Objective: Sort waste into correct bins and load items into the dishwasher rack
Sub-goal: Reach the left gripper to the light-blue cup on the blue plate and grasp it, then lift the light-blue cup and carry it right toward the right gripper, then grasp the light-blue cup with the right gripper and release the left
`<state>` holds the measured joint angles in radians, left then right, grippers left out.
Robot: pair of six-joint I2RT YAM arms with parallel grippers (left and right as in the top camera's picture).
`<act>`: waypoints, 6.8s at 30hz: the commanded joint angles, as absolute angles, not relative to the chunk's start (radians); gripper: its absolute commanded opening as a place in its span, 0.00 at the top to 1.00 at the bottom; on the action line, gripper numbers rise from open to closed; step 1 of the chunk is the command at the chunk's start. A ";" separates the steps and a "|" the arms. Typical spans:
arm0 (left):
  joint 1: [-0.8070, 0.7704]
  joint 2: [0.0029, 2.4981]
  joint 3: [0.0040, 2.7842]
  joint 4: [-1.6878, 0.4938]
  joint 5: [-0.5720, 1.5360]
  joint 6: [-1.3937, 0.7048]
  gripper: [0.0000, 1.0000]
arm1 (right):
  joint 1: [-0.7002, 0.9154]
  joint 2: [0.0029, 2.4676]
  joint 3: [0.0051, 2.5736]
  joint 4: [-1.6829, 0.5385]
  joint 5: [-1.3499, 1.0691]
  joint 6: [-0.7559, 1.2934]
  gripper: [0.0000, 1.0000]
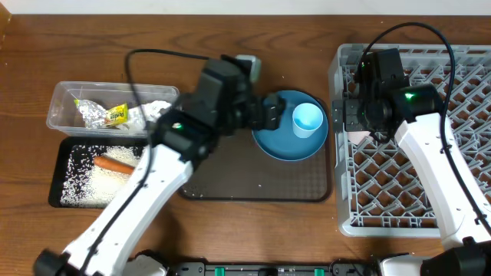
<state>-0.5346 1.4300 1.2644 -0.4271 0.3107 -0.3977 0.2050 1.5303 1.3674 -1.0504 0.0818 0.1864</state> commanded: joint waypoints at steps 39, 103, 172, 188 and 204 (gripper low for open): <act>-0.631 1.830 1.263 -0.141 0.237 -0.627 0.94 | 0.202 1.515 1.383 -1.049 0.090 0.186 0.01; -0.407 1.497 1.262 -0.616 1.407 -0.248 0.94 | 0.041 1.098 1.317 -1.361 -0.963 -0.488 0.01; -0.407 1.498 1.262 -0.555 1.423 -0.263 0.94 | 0.060 1.098 1.170 -1.147 -1.273 -0.510 0.44; -0.410 1.497 1.262 -0.615 1.420 -0.246 0.94 | 0.060 1.098 1.170 -1.049 -1.272 -0.437 0.67; -0.427 1.498 1.262 -0.751 1.289 -0.175 0.93 | 0.059 1.098 1.170 -0.977 -1.177 -0.344 0.69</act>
